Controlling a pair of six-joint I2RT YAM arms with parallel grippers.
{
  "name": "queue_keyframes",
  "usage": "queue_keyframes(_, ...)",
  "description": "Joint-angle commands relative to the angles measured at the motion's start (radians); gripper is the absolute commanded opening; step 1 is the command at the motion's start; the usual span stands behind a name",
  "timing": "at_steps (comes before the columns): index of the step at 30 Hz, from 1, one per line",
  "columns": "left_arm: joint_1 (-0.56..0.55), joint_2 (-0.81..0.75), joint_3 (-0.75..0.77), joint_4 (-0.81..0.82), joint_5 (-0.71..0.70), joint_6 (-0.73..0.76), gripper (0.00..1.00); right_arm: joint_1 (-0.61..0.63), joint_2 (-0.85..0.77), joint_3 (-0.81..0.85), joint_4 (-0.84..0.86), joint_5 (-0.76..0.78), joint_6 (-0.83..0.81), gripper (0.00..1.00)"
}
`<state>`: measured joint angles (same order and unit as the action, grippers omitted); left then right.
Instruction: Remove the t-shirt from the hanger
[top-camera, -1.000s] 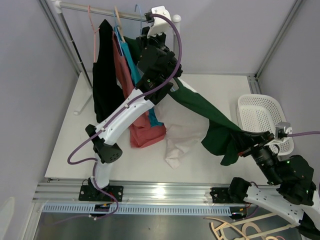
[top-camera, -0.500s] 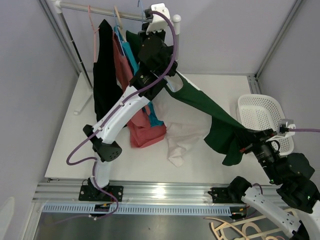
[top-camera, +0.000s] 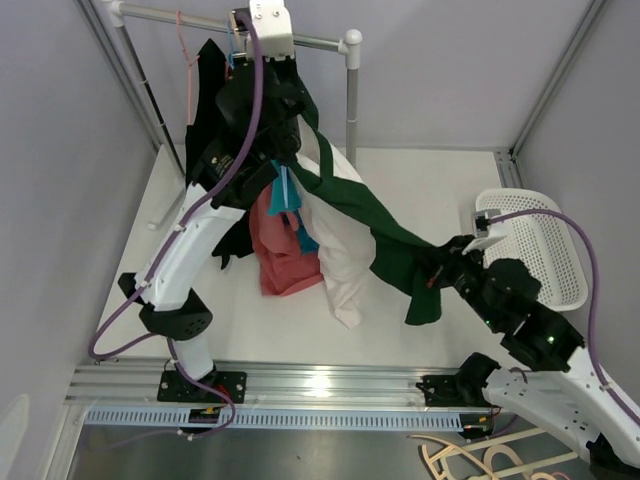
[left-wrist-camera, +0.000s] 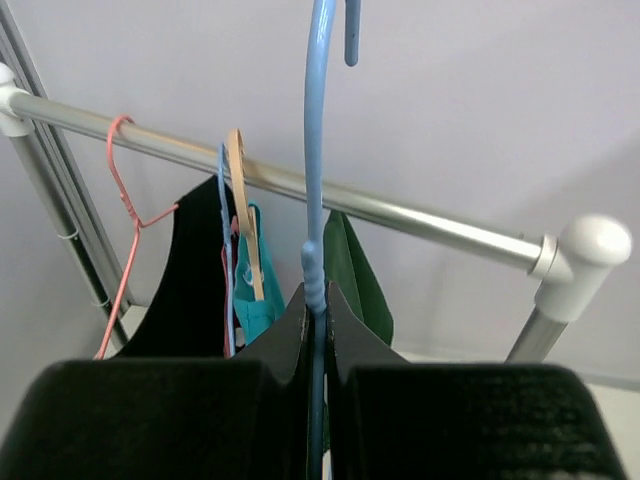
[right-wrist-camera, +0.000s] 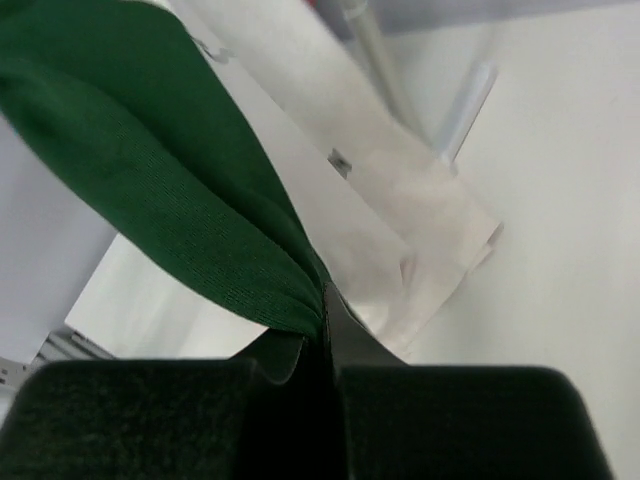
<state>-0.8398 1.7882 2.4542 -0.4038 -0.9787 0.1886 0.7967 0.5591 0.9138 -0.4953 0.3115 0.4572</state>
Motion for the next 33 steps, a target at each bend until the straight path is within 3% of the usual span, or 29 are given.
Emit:
queue_keyframes(1, 0.004, 0.01, 0.104, 0.063, 0.032, 0.045, 0.01, 0.004, 0.019, -0.075, 0.077, -0.083, 0.07, 0.0)
queue_keyframes(5, -0.018, -0.071, 0.054, -0.094, 0.13, -0.104, 0.01, -0.002, 0.031, -0.083, 0.081, -0.023, 0.057, 0.0)
queue_keyframes(8, -0.047, -0.194, -0.081, -0.182, 0.237, -0.262, 0.01, -0.043, 0.094, -0.034, 0.112, -0.038, 0.026, 0.0)
queue_keyframes(13, -0.22, -0.392, -0.398, -0.199, 0.167, -0.319, 0.01, -0.065, 0.273, 0.097, 0.188, -0.109, -0.015, 0.0)
queue_keyframes(18, -0.28, -0.562, -0.518, -0.362, 0.215, -0.489, 0.01, -0.112, 0.386, 0.233, 0.216, -0.115, -0.054, 0.0)
queue_keyframes(21, -0.303, -0.676, -0.706, -0.331, 0.231, -0.514, 0.01, -0.187, 0.415, 0.293, 0.213, -0.146, -0.068, 0.0)
queue_keyframes(24, -0.305, -0.733, -0.799, -0.342, 0.247, -0.537, 0.01, -0.261, 0.453, 0.408, 0.186, -0.187, -0.084, 0.0)
queue_keyframes(31, -0.303, -0.857, -0.942, -0.342, 0.268, -0.561, 0.01, -0.451, 0.568, 0.707, 0.161, -0.121, -0.167, 0.0)
queue_keyframes(33, -0.305, -0.869, -0.978, -0.342, 0.265, -0.566, 0.01, -0.508, 0.643, 0.86, 0.144, -0.123, -0.17, 0.0)
